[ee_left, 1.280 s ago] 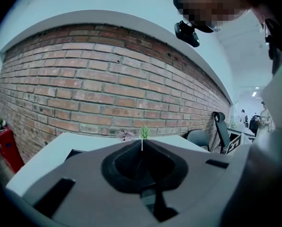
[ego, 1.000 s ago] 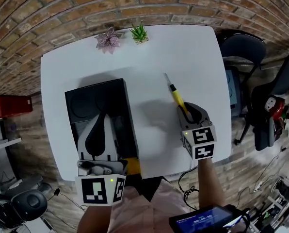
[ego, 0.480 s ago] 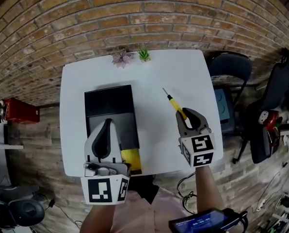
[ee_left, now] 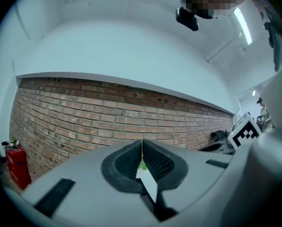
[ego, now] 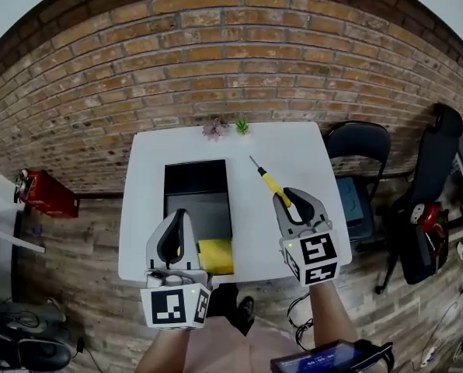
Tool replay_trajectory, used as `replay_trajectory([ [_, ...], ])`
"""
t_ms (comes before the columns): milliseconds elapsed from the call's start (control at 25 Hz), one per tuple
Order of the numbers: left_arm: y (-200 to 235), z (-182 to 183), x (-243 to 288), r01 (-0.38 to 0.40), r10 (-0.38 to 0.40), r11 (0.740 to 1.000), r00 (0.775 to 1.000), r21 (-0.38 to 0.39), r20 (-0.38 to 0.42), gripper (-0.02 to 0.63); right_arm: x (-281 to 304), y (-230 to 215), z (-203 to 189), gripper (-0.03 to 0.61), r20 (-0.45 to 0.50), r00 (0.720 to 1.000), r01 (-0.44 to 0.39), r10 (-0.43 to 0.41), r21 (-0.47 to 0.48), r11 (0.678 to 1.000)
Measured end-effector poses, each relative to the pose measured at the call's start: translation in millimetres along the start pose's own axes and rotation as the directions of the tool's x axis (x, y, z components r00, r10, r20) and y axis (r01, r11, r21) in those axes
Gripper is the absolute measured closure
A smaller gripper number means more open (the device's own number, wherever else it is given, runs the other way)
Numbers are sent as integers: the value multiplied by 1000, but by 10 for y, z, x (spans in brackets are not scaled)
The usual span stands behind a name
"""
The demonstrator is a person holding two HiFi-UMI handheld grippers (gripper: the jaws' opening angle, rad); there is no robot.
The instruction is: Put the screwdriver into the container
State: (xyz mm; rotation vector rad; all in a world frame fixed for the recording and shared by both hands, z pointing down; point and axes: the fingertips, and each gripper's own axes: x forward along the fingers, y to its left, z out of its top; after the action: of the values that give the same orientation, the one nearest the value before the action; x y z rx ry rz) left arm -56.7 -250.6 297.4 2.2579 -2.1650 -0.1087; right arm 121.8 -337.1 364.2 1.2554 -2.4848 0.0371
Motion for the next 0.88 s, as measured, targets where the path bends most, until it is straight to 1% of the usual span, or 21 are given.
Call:
replay_trajectory([
  [160,99,155,-367,-56,55,998,998,6,27,600,-181,386,295,502,65,994,-81,83,-35,996],
  [280,215,186,-623,-98,98,995,995,15,22,600,-241,702,441,502,94,985,-140,145,-56,989],
  [360,345,189,-794,-138,138,990,990,19,15,600,-247,960,469,502,96,976,-190,196,-65,980],
  [480,534,179,-1007,-186,186,982,982,19,12,600,-229,1329,441,502,84,961,-257,264,-87,963],
  [640,773,112,-1286,-239,239,971,971,21,-5,600,-176,1703,327,501,57,945,-315,321,-95,944],
  [760,954,33,-1506,-275,275,961,961,15,-25,600,-167,1936,195,502,26,938,-341,344,-92,936],
  [880,1090,8,-1677,-291,291,957,956,7,-33,600,-211,2125,92,500,3,936,-351,353,-86,932],
])
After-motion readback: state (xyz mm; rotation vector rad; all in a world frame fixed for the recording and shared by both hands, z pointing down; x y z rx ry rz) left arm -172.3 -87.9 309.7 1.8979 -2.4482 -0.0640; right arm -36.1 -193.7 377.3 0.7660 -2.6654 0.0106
